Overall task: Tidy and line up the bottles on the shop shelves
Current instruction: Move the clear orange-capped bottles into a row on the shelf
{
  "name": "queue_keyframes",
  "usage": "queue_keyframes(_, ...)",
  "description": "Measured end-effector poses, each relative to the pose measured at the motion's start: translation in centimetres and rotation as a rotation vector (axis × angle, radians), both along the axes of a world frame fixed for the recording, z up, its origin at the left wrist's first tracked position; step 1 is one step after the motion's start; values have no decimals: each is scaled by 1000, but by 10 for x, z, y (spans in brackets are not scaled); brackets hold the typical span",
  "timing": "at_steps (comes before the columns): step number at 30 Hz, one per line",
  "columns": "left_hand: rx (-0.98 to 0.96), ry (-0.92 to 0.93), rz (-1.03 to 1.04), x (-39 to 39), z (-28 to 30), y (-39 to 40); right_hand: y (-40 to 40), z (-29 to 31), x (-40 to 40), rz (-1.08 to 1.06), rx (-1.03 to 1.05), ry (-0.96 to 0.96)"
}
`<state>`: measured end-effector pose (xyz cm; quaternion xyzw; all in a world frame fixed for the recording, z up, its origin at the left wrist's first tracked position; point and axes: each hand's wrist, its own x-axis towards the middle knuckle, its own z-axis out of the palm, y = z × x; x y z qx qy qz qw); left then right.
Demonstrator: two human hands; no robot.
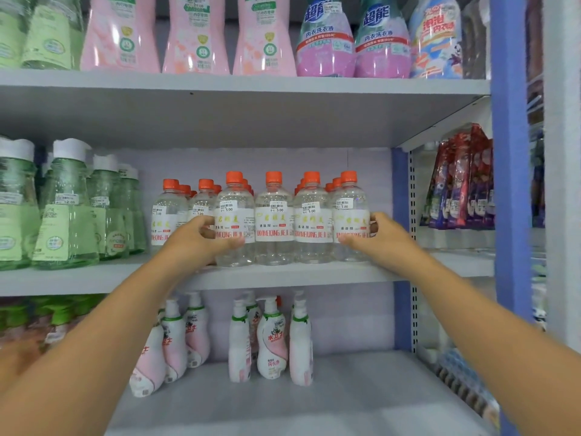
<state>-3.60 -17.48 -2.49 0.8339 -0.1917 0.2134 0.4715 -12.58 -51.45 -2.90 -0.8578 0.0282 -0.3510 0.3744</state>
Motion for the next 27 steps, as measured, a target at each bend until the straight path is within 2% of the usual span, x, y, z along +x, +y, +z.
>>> queue_keyframes(5, 14, 14, -20, -6, 1, 1, 5, 0, -7, 15, -16, -19)
queue_keyframes(7, 28, -52, 41, -12, -2, -4, 8, 0, -10, -12, -17, -40)
queue_keyframes(9, 26, -291, 151, -22, -21, -6, 14, -8, -17, -74, 26, -211)
queue_keyframes(10, -6, -462, 180, -29, -37, -6, 19, -19, -23, -82, 36, -381)
queue_keyframes(12, -108, -759, 191, -46, -80, -8, 33, -57, -36, -61, -45, -710)
queue_keyframes(13, -154, -820, 176, -51, -105, -10, 41, -82, -37, -34, -101, -776)
queue_keyframes(14, -193, -794, 141, -53, -130, -15, 49, -109, -33, 8, -122, -758)
queue_keyframes(15, -220, -689, 95, -51, -152, -21, 58, -135, -24, 42, -102, -664)
queue_keyframes(19, -228, -67, 55, -8, -218, -34, 74, -209, 40, 46, 189, -31)
queue_keyframes(21, -252, 57, 78, 22, -233, -30, 71, -226, 71, -4, 216, 225)
queue_keyframes(23, -234, 131, 104, 55, -238, -28, 70, -233, 97, -27, 241, 325)
queue_keyframes(25, -131, 212, 108, 84, -239, -30, 72, -238, 116, -12, 277, 319)
queue_keyframes(27, -72, 253, 3, 104, -241, -37, 74, -245, 129, 13, 305, 269)
